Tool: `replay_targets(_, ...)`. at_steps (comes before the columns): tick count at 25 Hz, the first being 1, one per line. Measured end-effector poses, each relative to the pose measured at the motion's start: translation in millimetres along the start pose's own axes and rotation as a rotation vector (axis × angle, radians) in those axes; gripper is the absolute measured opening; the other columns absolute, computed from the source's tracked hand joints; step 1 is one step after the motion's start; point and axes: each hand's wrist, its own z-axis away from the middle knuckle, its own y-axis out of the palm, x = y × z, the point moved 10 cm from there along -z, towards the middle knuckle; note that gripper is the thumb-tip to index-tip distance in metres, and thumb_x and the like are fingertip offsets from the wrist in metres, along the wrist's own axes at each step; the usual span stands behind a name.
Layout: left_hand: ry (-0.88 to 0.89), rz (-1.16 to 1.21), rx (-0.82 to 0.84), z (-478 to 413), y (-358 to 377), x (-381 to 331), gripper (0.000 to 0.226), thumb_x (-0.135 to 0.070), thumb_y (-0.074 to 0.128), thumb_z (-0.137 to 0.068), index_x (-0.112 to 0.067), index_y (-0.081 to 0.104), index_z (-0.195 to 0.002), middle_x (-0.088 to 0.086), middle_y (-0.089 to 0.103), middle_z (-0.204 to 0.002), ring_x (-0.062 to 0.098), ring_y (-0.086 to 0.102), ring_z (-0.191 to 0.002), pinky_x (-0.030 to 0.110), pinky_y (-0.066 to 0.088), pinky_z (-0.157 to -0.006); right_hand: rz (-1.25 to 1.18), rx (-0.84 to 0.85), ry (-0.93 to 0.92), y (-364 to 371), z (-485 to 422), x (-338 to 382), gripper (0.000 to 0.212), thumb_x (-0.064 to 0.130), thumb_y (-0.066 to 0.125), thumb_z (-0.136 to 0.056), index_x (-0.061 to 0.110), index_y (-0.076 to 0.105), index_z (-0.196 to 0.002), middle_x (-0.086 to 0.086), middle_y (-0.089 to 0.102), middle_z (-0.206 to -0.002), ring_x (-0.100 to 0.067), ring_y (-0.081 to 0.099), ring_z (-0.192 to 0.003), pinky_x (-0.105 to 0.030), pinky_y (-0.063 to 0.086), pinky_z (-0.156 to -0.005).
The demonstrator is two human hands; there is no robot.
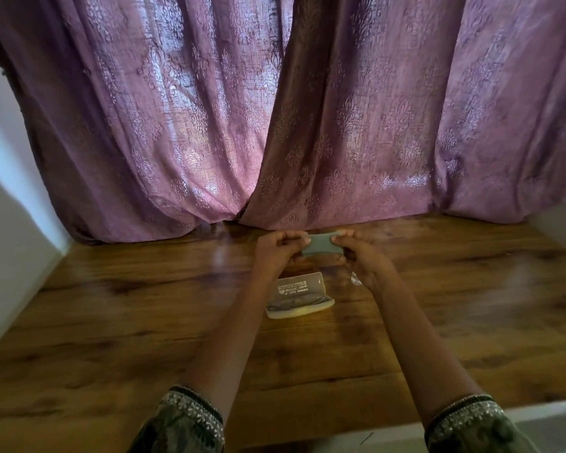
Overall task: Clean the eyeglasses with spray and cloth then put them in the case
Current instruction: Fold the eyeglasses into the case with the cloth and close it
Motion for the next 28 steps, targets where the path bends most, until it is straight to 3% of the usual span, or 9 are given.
replay_targets(4, -0.029, -0.003, 0.022, 4.0, 0.5, 4.2, 0.008, -0.008, 0.064, -0.083, -0.008, 0.066, -0.091, 0.002, 0.063, -0.082, 0.008, 0.061, -0.074, 0.015, 0.055, -0.059, -0.057, -0.009, 0.004, 1.4, 1.4, -2.7, 0.018, -0.006, 0.056, -0.083, 0.010, 0.058, -0.074, 0.004, 0.066, -0.054, -0.006, 0.062, -0.055, -0.011, 0.048, -0.046)
replay_targets(8, -0.143, -0.025, -0.033, 4.0, -10.1, 22.5, 0.011, -0.026, 0.054, -0.091, -0.017, 0.061, -0.091, -0.003, 0.064, -0.084, 0.010, 0.060, -0.074, 0.025, 0.049, -0.063, -0.013, -0.002, 0.015, 3.9, 1.4, -6.9, 0.016, -0.006, 0.056, -0.083, 0.010, 0.060, -0.082, -0.007, 0.062, -0.075, -0.015, 0.058, -0.061, -0.017, 0.052, -0.046)
replay_targets(12, -0.211, -0.281, -0.180, 0.7, -46.9, 60.1, 0.014, -0.011, 0.049, -0.092, -0.017, 0.060, -0.087, -0.001, 0.058, -0.090, 0.014, 0.052, -0.085, 0.028, 0.044, -0.074, 0.152, -0.049, -0.016, 0.1, -1.2, -13.3, 0.019, -0.007, 0.059, -0.082, 0.012, 0.061, -0.084, -0.007, 0.062, -0.079, -0.016, 0.060, -0.069, -0.021, 0.054, -0.055)
replay_targets(14, -0.258, -0.366, -0.215, 4.2, -59.0, 78.7, 0.019, -0.004, 0.046, -0.090, -0.017, 0.058, -0.082, -0.001, 0.053, -0.078, 0.013, 0.050, -0.076, 0.027, 0.041, -0.068, 0.204, -0.069, -0.013, -3.0, -2.3, -21.6, 0.018, -0.007, 0.060, -0.081, 0.011, 0.061, -0.086, -0.008, 0.063, -0.080, -0.013, 0.061, -0.070, -0.022, 0.055, -0.059)
replay_targets(16, -0.279, -0.405, -0.285, 9.0, -73.1, 94.0, 0.018, -0.002, 0.047, -0.087, -0.014, 0.057, -0.078, 0.004, 0.054, -0.075, 0.020, 0.051, -0.076, 0.027, 0.039, -0.066, 0.235, -0.088, -0.015, -4.8, -2.1, -29.5, 0.018, -0.007, 0.060, -0.081, 0.004, 0.062, -0.095, -0.008, 0.062, -0.079, -0.009, 0.062, -0.065, -0.017, 0.054, -0.054)
replay_targets(18, -0.321, -0.470, -0.313, 13.4, -81.9, 110.0, 0.014, -0.008, 0.050, -0.085, -0.007, 0.064, -0.090, 0.010, 0.064, -0.092, 0.024, 0.058, -0.086, 0.030, 0.047, -0.073, 0.234, -0.109, -0.016, -5.6, -0.5, -35.3, 0.022, -0.009, 0.059, -0.081, 0.001, 0.060, -0.101, -0.006, 0.061, -0.077, -0.003, 0.062, -0.056, -0.011, 0.049, -0.047)
replay_targets(21, -0.404, -0.563, -0.275, 14.1, -85.1, 133.6, 0.027, -0.017, 0.050, -0.086, -0.011, 0.063, -0.108, 0.014, 0.065, -0.112, 0.031, 0.061, -0.100, 0.043, 0.053, -0.089, 0.259, -0.143, -0.007, -11.7, 0.2, -42.4, 0.025, -0.006, 0.061, -0.081, 0.002, 0.059, -0.104, -0.007, 0.062, -0.083, -0.009, 0.061, -0.067, -0.013, 0.050, -0.052)
replay_targets(25, -0.454, -0.395, -0.301, 24.3, -81.4, 139.6, 0.018, -0.012, 0.044, -0.090, -0.013, 0.057, -0.102, 0.013, 0.059, -0.104, 0.025, 0.054, -0.086, 0.034, 0.052, -0.067, 0.274, -0.147, 0.014, -17.3, 0.7, -47.0, 0.024, -0.004, 0.060, -0.082, 0.006, 0.060, -0.103, -0.003, 0.061, -0.082, -0.009, 0.058, -0.070, -0.012, 0.050, -0.054)
replay_targets(28, -0.477, -0.354, -0.279, 24.7, -77.4, 143.9, 0.025, -0.008, 0.040, -0.091, -0.011, 0.055, -0.110, 0.010, 0.054, -0.102, 0.021, 0.053, -0.084, 0.027, 0.048, -0.059, 0.291, -0.141, 0.023, -20.0, 0.0, -49.8, 0.023, -0.003, 0.060, -0.082, 0.007, 0.060, -0.103, -0.001, 0.061, -0.081, -0.009, 0.058, -0.069, -0.012, 0.048, -0.054)
